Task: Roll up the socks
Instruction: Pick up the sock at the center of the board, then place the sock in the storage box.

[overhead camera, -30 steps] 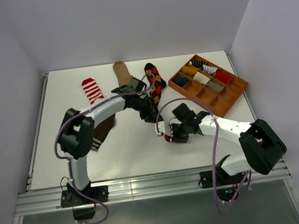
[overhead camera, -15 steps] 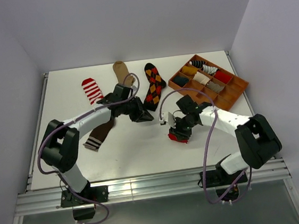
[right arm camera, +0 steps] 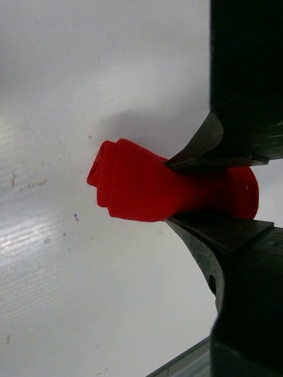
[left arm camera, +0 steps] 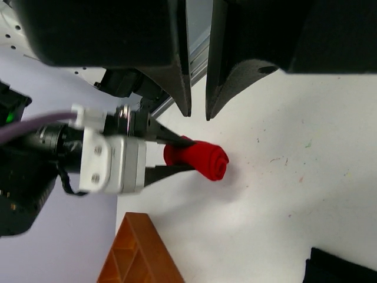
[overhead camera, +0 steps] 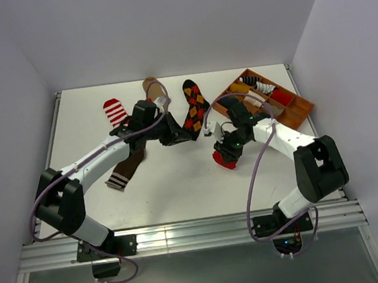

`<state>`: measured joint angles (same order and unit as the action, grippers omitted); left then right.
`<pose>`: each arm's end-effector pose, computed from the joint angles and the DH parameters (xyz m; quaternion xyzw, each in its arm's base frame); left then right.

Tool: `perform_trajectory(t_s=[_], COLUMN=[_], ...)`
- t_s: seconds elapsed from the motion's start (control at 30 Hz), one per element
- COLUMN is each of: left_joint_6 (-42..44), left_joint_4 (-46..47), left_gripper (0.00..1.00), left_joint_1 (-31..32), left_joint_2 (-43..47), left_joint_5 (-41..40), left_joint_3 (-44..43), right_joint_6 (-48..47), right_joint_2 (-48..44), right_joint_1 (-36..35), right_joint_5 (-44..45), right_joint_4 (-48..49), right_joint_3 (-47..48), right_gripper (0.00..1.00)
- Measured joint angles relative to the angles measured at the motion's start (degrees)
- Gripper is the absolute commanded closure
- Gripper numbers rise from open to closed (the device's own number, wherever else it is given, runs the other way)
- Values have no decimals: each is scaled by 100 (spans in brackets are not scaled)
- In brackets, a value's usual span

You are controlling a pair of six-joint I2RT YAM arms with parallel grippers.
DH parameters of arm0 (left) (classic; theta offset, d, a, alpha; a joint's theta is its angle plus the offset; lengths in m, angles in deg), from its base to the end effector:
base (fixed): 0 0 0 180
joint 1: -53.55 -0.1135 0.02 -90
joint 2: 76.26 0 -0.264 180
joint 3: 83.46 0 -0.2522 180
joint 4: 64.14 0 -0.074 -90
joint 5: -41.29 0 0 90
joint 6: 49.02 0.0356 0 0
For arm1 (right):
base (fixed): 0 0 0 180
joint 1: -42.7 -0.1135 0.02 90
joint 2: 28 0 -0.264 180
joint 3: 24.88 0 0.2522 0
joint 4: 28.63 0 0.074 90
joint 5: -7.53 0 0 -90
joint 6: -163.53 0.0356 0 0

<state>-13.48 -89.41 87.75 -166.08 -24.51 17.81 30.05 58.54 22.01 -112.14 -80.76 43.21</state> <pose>0.2833 -0.2101 0.2659 -0.0604 0.8756 -0.4421 0.1849 0.2540 0.1148 0.1982 -0.5427 0.7843 0.2152 0.2097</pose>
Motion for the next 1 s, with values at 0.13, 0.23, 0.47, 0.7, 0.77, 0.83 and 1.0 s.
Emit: perform_trajectory(t_s=[0.13, 0.23, 0.47, 0.7, 0.77, 0.83, 1.0], left_joint_6=[81, 125, 144, 188, 212, 234, 271], left_joint_4=[11, 9, -2, -35, -37, -46, -55], left_gripper=[79, 79, 79, 79, 79, 79, 79], left_joint_1=[0, -17, -118, -254, -295, -332, -407], left_joint_2=[197, 225, 225, 225, 227, 229, 278], left_joint_5=[-68, -127, -170, -170, -173, -188, -229], left_joint_3=[0, 0, 0, -2, -2, -2, -2], right_joint_6=[74, 146, 435, 614, 621, 621, 614], right_joint_2=[190, 437, 1204, 1700, 1838, 1980, 2269], right_joint_1=[236, 505, 1266, 1543, 1543, 1543, 1537], right_joint_5=[13, 109, 935, 2232, 2599, 2903, 3386], right_joint_4=[-201, -315, -109, 592, 804, 1003, 1390], right_joint_3=[538, 1128, 2538, 2938, 2951, 2966, 2968], right_gripper=[100, 100, 100, 100, 100, 100, 100])
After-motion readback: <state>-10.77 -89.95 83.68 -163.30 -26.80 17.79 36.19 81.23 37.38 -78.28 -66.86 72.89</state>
